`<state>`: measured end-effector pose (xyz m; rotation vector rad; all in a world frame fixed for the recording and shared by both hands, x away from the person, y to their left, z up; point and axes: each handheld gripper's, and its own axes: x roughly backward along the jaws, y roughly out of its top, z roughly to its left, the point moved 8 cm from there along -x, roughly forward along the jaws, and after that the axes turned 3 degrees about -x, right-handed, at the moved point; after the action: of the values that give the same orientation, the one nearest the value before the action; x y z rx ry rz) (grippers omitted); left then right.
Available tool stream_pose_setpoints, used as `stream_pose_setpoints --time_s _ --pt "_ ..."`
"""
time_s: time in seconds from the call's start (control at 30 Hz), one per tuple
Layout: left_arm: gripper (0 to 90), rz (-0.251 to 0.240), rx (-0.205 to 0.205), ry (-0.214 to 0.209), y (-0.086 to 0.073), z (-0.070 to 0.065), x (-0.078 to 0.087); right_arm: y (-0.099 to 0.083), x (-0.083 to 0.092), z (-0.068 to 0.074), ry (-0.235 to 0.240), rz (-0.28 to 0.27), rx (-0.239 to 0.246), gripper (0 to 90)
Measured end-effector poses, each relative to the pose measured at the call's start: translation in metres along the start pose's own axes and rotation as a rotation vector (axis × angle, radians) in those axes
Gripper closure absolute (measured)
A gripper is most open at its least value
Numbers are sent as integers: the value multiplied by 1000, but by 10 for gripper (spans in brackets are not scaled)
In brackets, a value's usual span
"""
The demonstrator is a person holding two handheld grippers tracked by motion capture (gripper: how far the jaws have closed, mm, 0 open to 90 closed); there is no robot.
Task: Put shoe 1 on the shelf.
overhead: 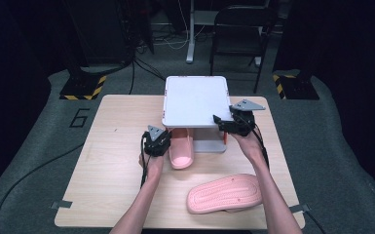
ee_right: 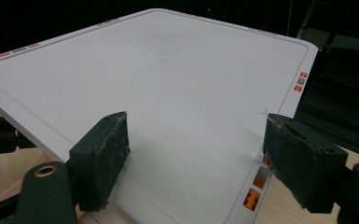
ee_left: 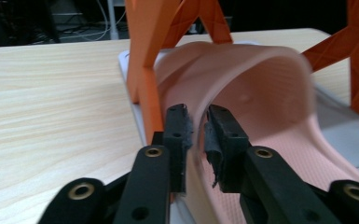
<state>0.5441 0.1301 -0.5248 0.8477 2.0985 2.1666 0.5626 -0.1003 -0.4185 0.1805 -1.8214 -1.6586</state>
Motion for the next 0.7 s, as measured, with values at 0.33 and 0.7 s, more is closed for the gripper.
stream_pose_setpoints --time_s 0.33,0.7 --pt "464 -29 -82 -282 -10 -18 43 0 0 0 -4 3 8 221" --pt "324 68 -350 -424 -46 -64 47 0 0 1 -9 14 1 221"
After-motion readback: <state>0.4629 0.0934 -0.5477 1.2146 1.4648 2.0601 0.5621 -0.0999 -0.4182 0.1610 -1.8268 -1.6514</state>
